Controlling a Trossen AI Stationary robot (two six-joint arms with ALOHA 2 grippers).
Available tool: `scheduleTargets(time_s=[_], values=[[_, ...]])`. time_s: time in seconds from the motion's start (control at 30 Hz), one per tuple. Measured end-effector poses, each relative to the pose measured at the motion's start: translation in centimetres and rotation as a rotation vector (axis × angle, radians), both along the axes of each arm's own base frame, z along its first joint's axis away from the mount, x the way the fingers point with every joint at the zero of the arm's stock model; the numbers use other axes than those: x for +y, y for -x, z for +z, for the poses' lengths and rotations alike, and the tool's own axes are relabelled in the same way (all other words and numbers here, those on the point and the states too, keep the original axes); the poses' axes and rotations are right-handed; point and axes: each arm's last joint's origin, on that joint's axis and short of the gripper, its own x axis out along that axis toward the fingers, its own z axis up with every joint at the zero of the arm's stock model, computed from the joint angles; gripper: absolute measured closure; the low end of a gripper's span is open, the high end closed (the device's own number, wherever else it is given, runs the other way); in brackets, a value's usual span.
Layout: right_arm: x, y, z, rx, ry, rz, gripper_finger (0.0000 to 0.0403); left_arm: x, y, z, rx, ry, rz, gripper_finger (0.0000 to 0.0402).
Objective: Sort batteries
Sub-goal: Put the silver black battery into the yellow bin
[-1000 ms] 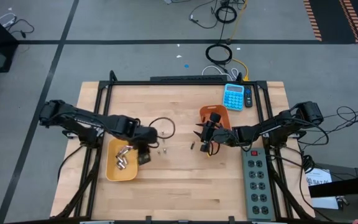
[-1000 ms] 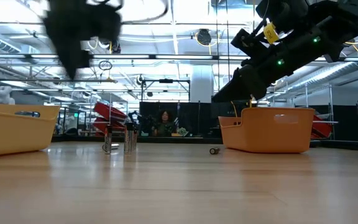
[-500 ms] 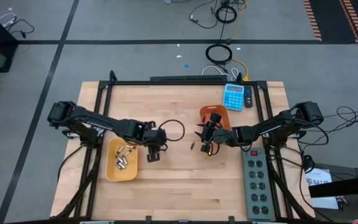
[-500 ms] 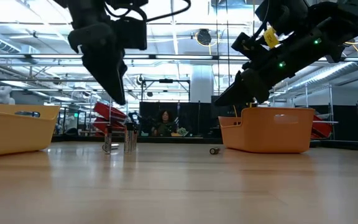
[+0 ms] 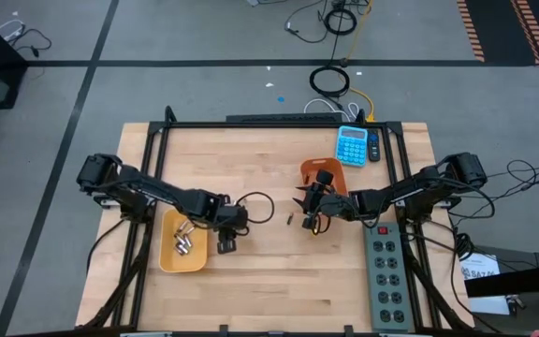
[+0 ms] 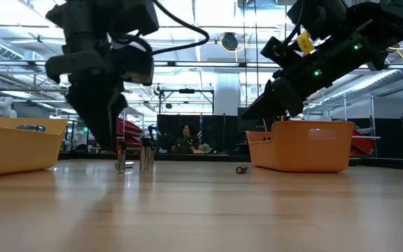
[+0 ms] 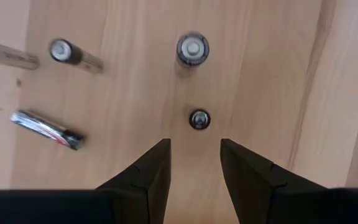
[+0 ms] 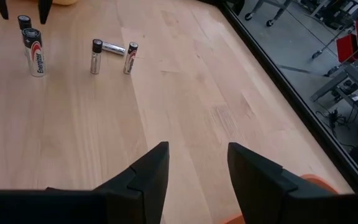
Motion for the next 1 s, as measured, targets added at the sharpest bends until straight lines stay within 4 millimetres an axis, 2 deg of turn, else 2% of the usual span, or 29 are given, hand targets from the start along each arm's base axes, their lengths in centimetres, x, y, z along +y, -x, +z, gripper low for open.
scheduleTargets(time_s=[0.23,0.53,1.0], values=[[0.0,0.0,0.0,-0.001,-0.002,-0.001,0.0248,-0.1,0.1,-1.1,-0.069,0.004,0.040,0.0247],[0.0,0.0,0.0,-0.001,-0.002,-0.001,0.0248,-0.5,0.0,-1.2,-0.116,-0.069,0.072,0.0183],[0.0,0.1,-0.1,0.010,-0.004,-0.002,0.0248,-1.2,-0.7,-3.5,-0.082,-0.079,0.085,0.0186]])
